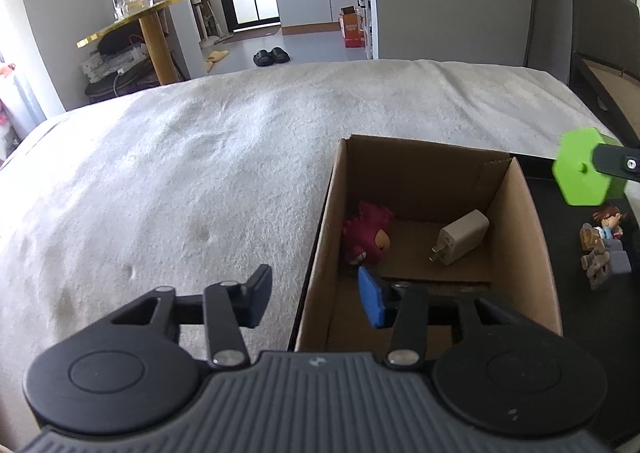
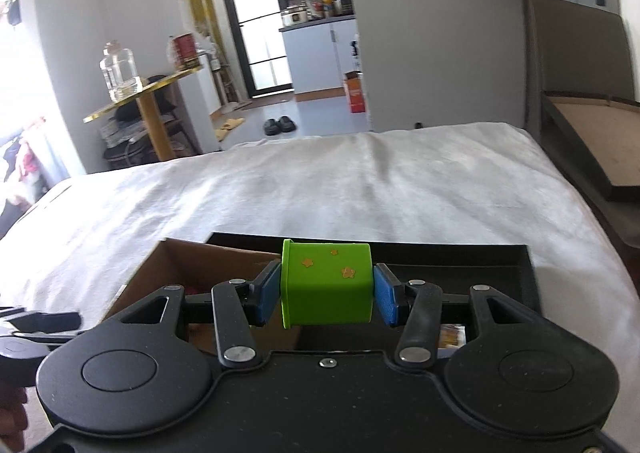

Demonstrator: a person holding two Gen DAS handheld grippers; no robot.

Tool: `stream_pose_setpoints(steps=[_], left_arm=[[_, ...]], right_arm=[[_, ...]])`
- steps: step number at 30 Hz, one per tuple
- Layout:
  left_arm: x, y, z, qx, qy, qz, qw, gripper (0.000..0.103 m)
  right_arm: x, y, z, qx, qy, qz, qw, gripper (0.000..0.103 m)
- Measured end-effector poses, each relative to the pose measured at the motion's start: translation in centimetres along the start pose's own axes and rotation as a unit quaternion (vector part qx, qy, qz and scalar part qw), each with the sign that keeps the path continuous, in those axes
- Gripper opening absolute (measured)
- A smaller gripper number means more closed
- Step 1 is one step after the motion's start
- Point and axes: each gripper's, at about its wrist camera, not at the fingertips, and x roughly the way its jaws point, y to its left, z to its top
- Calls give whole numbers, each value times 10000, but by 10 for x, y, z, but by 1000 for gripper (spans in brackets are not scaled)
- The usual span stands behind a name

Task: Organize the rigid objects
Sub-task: 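Close the right gripper on the green cube and lift it, then carry the green cube into the cardboard box and open the right gripper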

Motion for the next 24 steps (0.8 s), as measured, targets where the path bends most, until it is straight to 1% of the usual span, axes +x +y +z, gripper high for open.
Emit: stream_pose_setpoints(steps=[4,9,16,20,24], left_arm=[[2,3,-2,-32,45,-109,9999,38],[2,7,-4,-89,64,-232,9997,27],[1,14,-5,-146,79,-405,9990,21],[0,16,-6,-185,75,-503,9985,19],[-1,19,-7,-234,78,-572,9981,18]], right_arm=[[2,18,1,-117,5,154,9998,48],[4,36,1,-242,46,278,9993,48],[7,60,-1,-391,132,430,9982,48],[13,70,-4,-366,277,518,9976,48],[19,81,-9,-359,455,579,9966,48]])
